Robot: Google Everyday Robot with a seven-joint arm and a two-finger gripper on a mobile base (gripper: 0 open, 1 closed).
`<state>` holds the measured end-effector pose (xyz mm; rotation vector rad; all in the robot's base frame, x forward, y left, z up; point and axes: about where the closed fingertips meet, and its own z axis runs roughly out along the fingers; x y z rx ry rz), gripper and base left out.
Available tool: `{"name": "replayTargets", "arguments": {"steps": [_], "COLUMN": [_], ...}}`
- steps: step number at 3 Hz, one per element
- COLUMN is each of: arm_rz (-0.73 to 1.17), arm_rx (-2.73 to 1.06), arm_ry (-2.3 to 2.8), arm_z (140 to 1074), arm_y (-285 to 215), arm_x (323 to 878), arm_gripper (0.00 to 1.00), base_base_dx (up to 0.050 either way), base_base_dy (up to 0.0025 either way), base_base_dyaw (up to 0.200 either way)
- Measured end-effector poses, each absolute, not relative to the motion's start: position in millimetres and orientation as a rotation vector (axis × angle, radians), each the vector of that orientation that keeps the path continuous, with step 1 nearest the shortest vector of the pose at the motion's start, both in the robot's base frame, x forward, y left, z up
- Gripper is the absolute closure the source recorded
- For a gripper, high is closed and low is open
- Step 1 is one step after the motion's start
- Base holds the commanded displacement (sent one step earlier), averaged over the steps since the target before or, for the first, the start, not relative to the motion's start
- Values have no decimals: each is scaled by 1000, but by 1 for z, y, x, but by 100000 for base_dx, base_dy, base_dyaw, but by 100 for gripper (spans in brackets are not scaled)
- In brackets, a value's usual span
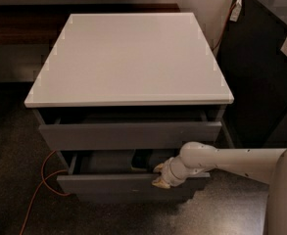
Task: Pick green can from middle drawer and place on counter
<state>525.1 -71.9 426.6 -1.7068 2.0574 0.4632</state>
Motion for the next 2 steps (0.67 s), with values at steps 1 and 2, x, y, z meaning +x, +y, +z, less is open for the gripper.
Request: {"name": "replayTargets", "arguments": {"steps": [1,2], "arm_rz": [464,466], "arm_rx": [-1710,-1728], "arm_ry": [2055,2036], "arm_z": [427,429], "arm_y": [-72,-71], "arm_x": [521,499], "arm_gripper": [100,100], "base_base_dx": [0,0], "base_base_dy": [0,0], "base_base_dyaw": [0,0]}}
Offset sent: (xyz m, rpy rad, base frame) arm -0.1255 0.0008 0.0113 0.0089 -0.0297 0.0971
